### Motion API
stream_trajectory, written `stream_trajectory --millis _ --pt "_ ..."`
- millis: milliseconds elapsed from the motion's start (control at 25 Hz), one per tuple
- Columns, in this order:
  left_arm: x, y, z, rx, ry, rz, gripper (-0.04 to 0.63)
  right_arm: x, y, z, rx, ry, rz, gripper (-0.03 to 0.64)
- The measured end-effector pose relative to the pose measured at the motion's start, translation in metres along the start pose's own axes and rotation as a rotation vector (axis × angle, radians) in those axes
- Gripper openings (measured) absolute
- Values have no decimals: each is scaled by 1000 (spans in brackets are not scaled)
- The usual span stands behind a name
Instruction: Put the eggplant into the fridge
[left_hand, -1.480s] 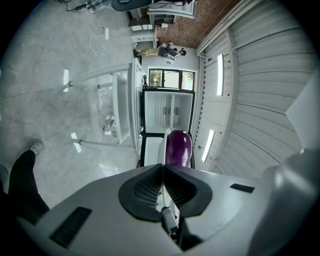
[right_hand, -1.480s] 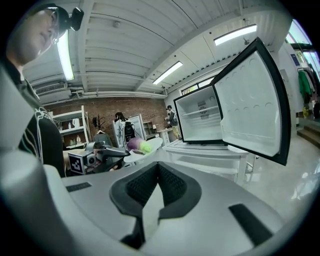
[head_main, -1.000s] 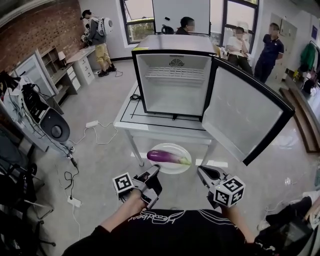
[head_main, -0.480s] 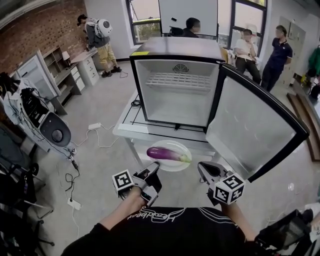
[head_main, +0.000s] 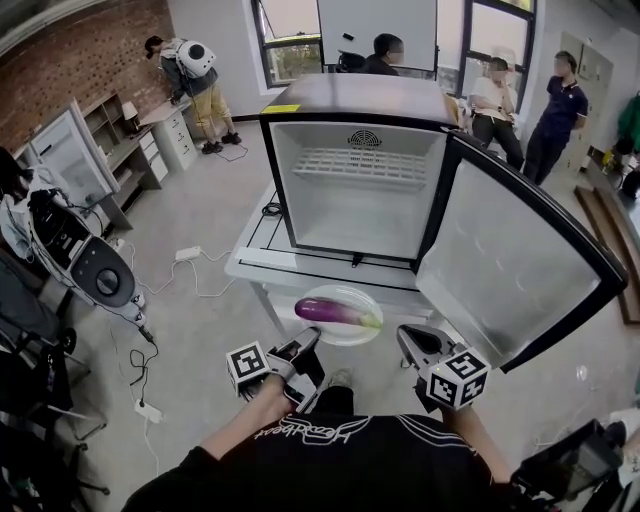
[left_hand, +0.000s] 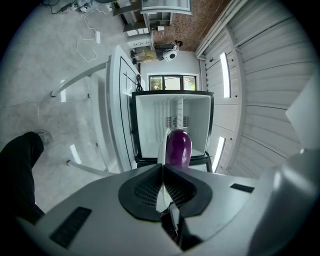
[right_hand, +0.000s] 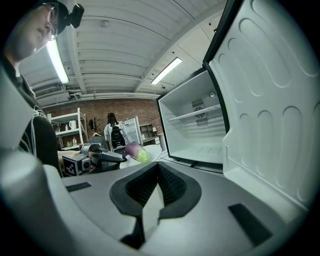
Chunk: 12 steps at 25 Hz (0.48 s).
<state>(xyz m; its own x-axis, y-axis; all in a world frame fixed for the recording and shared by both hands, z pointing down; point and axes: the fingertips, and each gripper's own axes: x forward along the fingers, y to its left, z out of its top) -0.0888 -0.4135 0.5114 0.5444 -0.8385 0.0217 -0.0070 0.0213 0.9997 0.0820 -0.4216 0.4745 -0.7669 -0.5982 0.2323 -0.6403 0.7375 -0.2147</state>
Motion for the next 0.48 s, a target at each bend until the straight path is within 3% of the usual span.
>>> stream_trajectory --millis 480 --pt "67 21 50 -10 35 43 17 46 -55 9 42 8 -38 8"
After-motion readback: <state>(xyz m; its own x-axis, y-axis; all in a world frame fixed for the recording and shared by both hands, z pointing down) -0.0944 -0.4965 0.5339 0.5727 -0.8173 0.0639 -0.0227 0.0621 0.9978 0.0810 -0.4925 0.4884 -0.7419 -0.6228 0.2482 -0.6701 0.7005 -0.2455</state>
